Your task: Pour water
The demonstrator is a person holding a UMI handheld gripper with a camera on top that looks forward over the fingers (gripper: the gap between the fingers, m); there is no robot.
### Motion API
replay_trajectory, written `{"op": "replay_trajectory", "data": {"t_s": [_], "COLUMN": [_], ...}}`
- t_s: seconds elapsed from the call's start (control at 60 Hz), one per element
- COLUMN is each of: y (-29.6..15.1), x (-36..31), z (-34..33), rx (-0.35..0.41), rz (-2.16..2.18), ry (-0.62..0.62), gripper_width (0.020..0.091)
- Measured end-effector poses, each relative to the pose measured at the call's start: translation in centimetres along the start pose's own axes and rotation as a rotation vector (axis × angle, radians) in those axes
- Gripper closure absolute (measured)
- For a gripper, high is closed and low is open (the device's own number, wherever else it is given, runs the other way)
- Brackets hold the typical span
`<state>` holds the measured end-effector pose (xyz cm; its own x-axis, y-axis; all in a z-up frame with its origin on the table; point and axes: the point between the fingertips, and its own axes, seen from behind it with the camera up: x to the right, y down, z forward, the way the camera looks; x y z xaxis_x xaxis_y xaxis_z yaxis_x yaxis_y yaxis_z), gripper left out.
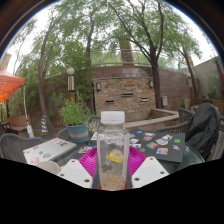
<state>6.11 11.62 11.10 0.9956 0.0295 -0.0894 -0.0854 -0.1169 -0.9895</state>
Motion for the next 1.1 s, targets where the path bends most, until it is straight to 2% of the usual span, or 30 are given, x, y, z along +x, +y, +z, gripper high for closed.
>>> {"op": "replay_trajectory", "data": {"t_s": [0.1, 0.133, 0.317, 0.433, 0.517, 0.583, 0.833, 1.1], "y": [1.8, 1.5, 1.7, 1.9, 1.2, 0.3, -1.3, 1.5], "x": [-0.1, -0.4, -0.6, -0.6, -0.6, -1.0, -1.1, -2.2], "z": [0.2, 0.0, -0.1, -0.5, -2.1, -3.8, -15.7, -32.2], "rx": [-0.036, -0.010, -0.011, -0.067, -0.077, -0.070, -0.079, -0.099], "rz": [-0.062, -0.093, -0.128, -0.122, -0.101, -0.105, -0.111, -0.116], "ry": [-0.010, -0.017, -0.002, -0.004, 0.002, 0.006, 0.019, -0.008], "gripper_width": [0.0714, 0.0715, 0.0695, 0.0544, 0.0248, 0.0275, 0.0271, 0.0270]}}
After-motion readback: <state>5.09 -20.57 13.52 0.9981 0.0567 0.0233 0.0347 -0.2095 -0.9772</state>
